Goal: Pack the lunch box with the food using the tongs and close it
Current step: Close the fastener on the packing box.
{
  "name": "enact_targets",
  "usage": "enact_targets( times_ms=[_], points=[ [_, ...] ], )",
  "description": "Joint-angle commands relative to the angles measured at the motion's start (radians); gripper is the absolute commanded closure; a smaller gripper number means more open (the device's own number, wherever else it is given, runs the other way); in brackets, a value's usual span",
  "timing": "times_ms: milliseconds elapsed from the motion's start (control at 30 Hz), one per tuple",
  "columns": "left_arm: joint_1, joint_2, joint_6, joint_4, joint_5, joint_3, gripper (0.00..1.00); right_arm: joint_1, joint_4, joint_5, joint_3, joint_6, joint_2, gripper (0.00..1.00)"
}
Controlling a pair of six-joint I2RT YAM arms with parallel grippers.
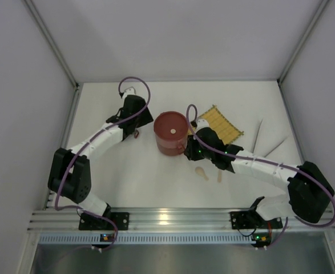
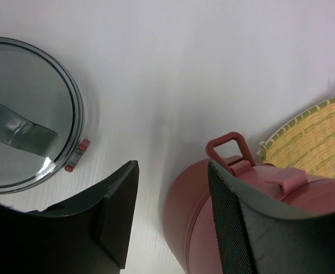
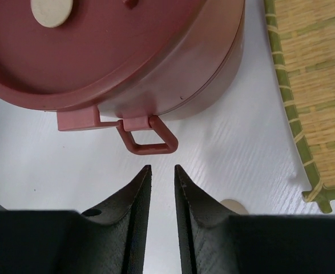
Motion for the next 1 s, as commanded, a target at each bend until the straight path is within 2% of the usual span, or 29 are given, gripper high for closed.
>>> enact_targets(
  times_ms=[0,400,767,967],
  points=[
    [0.007,0.015,0.025,0.034,-0.020,0.043,0.43,0.028,0.072,0.006,0.045,0.043,0.031,0.78],
    [0.012,0.134,0.026,0.102,0.062,0.048,0.44,0.037,0.105,0.037,0.099,0.070,0.132,0.80],
    [0.010,0.136,0.030,0.139,0.134,-0.007,0.45,0.037,0.138,0.074,0.105,0.103,0.209,0.80],
    [0.010,0.124,0.035,0.130,0.127,-0.018,0.46,0.037,0.122,0.083,0.105,0.108,0.177,0.80]
  ],
)
